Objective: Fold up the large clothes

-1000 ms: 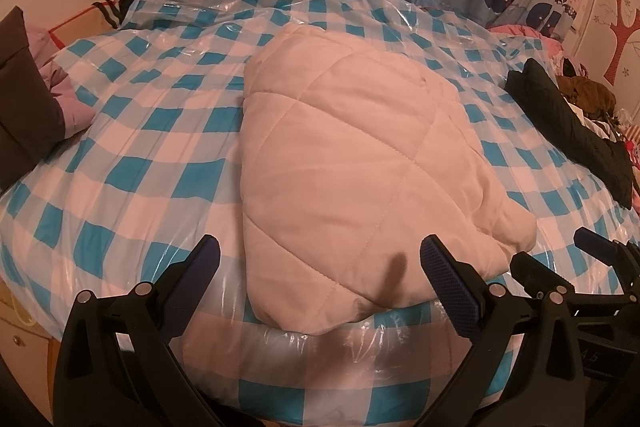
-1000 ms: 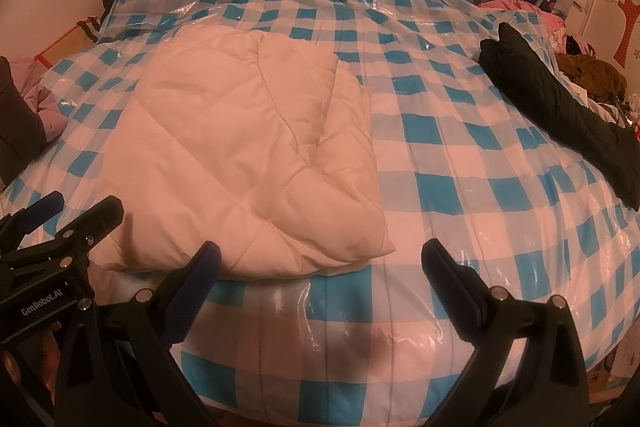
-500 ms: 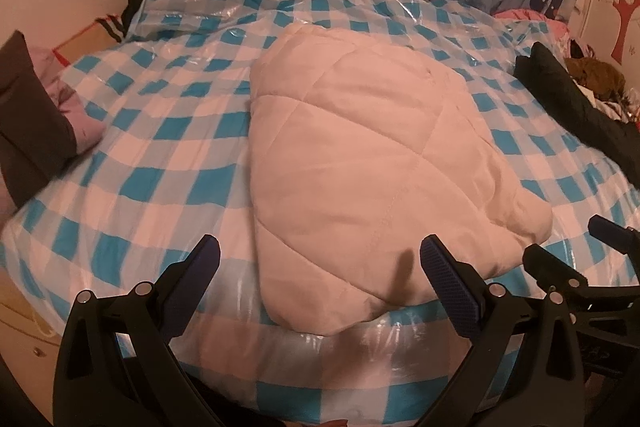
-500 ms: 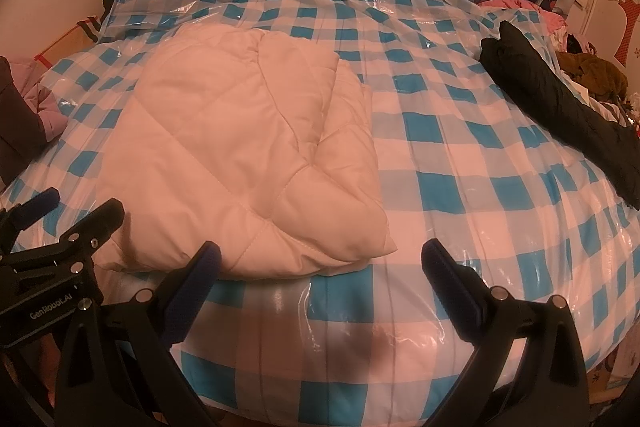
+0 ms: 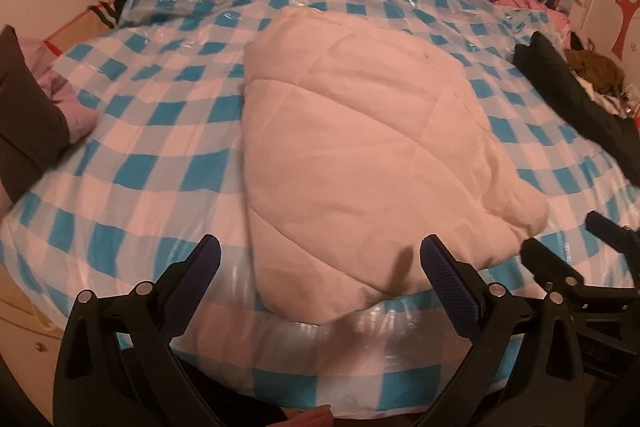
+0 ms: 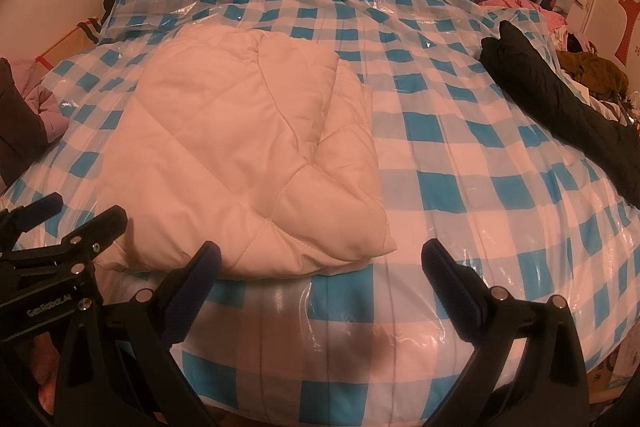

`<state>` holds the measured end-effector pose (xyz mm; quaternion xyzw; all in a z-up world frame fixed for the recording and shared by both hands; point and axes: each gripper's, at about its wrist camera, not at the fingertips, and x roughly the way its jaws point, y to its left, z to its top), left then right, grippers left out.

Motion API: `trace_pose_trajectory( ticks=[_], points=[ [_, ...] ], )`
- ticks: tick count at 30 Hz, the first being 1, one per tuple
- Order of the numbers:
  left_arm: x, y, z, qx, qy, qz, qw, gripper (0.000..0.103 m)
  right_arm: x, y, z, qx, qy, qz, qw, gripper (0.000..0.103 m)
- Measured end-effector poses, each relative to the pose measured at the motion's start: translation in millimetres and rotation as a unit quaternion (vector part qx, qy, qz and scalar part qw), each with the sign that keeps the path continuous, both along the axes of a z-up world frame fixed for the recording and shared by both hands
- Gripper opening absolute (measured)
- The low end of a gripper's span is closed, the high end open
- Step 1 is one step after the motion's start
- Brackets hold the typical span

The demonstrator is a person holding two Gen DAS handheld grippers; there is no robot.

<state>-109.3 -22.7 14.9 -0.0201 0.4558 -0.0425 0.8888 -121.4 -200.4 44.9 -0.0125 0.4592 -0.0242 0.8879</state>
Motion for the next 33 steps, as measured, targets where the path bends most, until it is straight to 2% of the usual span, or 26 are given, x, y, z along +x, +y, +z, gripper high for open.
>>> trace_pose_trajectory(
  ticks=[33],
  points=[
    [-1.0, 1.4, 0.9, -0.003, -0.003, 0.0, 1.0, 0.096, -0.6, 2.8, -1.0, 0.0, -0.002, -0.002, 1.0, 0.096]
  ],
)
